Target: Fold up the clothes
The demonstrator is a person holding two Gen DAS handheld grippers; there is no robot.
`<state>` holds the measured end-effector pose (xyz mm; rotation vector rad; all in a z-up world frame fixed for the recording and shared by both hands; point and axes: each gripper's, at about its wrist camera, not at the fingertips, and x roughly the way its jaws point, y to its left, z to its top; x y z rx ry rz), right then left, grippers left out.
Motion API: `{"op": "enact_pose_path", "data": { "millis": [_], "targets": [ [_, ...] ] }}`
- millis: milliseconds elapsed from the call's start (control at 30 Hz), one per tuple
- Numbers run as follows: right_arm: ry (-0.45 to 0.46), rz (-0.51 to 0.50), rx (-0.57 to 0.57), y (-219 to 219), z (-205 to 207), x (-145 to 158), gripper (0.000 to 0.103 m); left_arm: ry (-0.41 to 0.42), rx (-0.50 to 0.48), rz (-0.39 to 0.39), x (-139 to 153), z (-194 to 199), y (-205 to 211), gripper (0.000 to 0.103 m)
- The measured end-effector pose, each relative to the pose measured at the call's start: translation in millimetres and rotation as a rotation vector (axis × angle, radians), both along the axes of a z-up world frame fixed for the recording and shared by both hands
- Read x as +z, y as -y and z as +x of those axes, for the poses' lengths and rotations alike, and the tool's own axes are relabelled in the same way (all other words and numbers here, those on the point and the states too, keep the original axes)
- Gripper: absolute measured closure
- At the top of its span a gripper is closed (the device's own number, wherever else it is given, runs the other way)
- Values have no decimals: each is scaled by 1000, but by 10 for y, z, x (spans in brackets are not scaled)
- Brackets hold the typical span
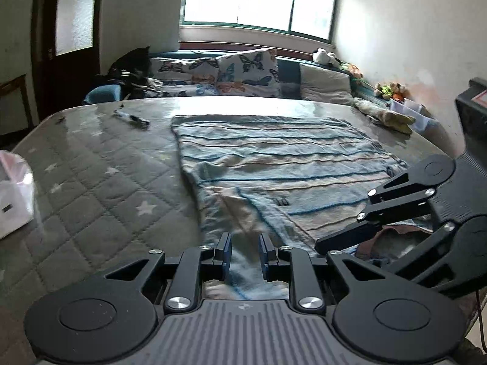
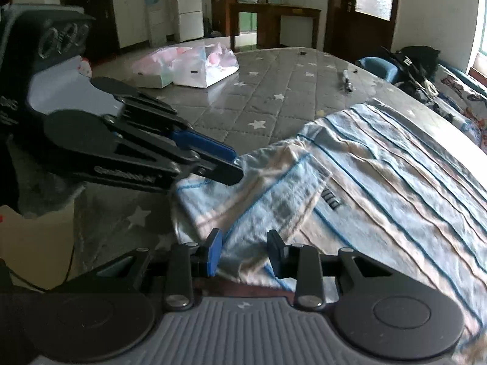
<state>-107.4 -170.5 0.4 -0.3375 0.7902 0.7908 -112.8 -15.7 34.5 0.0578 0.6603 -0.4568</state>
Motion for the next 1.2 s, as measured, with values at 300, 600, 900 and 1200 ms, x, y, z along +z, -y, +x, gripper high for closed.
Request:
{"op": "enact_pose_path", "data": {
  "millis": [300,600,900,1200],
  "targets": [
    [15,81,-152,411,-64,175,71,-5,-111,16,-147,66,277,80],
    [27,69,-427,1312,-347,252,70,-16,-169,-4,-15,-88,98,64],
    [-5,-54,-482,1694,-825,55,65,52,-320,144,30,-535,98,54],
    [77,-136,-425,1567,-916,-1,63,163,-438,290,-175,-669,431,54]
  ]
}}
